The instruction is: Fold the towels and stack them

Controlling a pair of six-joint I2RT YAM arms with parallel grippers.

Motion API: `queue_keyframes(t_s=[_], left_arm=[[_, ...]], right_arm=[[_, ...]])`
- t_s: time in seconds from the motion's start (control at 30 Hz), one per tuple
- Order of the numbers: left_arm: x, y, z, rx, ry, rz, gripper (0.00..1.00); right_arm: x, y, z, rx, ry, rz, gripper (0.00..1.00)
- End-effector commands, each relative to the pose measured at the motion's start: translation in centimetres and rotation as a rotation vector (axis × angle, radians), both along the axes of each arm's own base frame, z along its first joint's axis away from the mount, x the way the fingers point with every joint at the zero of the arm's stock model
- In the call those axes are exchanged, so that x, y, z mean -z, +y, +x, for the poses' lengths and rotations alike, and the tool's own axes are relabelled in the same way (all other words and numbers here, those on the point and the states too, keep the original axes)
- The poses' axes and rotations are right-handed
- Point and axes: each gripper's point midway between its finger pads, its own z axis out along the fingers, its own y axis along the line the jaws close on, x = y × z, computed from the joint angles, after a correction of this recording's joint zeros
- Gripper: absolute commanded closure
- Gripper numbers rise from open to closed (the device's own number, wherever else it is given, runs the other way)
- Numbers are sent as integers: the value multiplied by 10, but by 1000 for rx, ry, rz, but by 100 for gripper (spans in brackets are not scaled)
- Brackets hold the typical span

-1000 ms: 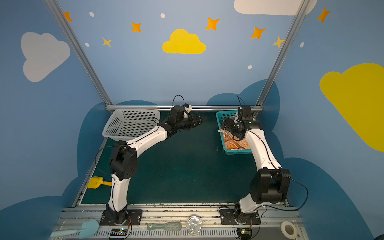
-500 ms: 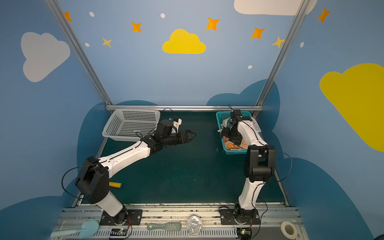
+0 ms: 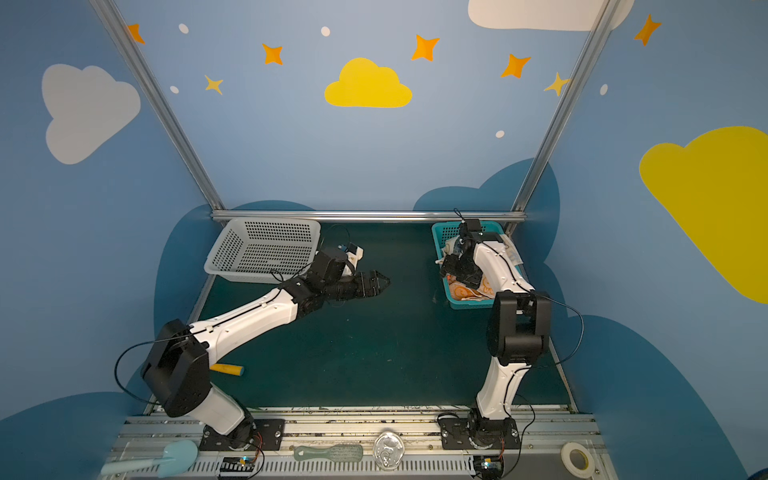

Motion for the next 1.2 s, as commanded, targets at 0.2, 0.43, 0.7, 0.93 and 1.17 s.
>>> queue_keyframes(t_s=[0.2, 0.43, 0.7, 0.93, 1.17], left_arm=[[-19, -1, -4, 30, -41, 2, 0], [-27, -6, 1, 68, -54, 7, 0], [-29, 1, 7, 92, -18, -17, 0], [-28, 12, 10, 90, -2, -19, 0], [-31, 27, 15, 62, -6, -34, 0]], right_arm=[[-23, -25, -13, -23, -27, -142, 22], [-10, -21, -13, -134, 18, -206, 24], [-2, -25, 6, -199, 14, -283, 34], [16, -25, 19, -220, 48, -297, 59], [-11, -24, 24, -183, 10, -294, 99]])
